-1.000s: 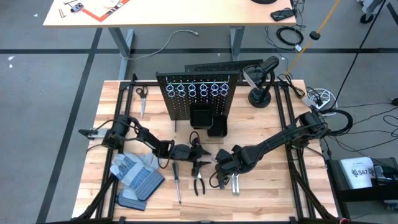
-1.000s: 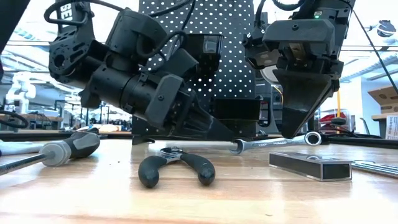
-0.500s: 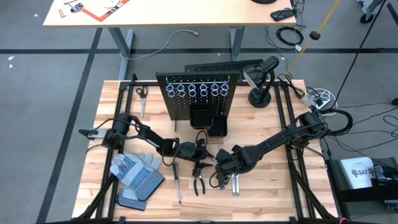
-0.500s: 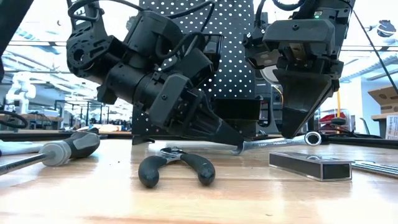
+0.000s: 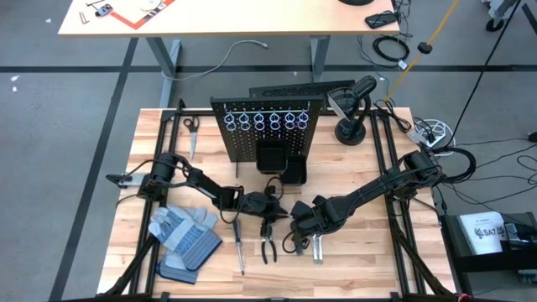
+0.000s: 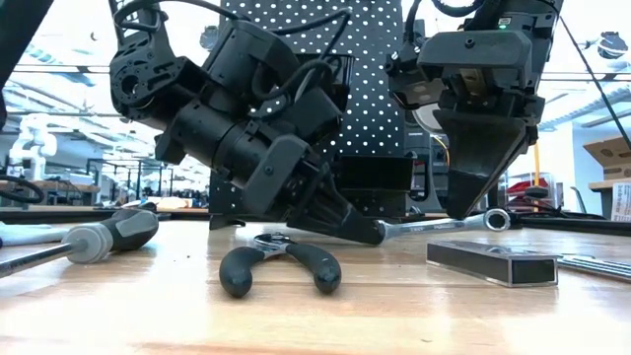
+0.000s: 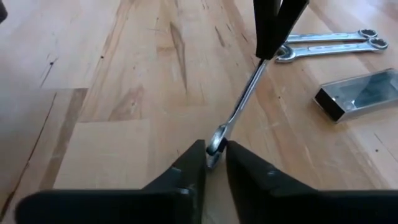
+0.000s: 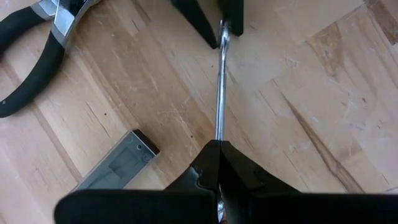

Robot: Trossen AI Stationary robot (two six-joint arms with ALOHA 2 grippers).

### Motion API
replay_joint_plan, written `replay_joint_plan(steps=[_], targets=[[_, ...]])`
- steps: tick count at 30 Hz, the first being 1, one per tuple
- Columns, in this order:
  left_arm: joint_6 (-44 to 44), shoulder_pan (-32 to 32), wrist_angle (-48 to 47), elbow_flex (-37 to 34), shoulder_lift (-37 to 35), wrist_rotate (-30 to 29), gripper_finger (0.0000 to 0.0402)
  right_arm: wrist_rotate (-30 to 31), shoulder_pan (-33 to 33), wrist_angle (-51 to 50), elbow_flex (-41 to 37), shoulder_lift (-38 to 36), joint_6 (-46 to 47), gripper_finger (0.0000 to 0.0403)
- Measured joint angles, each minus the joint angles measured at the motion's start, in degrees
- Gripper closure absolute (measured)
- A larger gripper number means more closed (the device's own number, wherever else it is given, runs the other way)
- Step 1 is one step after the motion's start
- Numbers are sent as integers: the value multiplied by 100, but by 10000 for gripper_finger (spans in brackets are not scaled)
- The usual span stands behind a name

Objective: Hang tools onto peg board
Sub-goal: Hang the right silver wrench on the black pegboard

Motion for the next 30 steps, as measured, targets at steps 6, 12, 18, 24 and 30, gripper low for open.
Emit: replay_joint_plan(steps=[6, 12, 18, 24, 30], targets=[[-29, -4, 34, 0, 0, 112, 356, 17, -2, -8, 0, 0, 0, 403], [-46, 0, 160, 0, 0, 227, 364, 13, -2, 43, 0, 0, 0, 403], [-46, 0, 230, 0, 0, 249, 392, 11, -2, 45, 0, 0, 0, 403], [-44, -4, 209, 0, 0, 249, 394, 11, -2, 45, 0, 0, -17, 403], [-44, -96, 191, 0, 0, 250, 394, 11, 0, 68, 0, 0, -152, 403]])
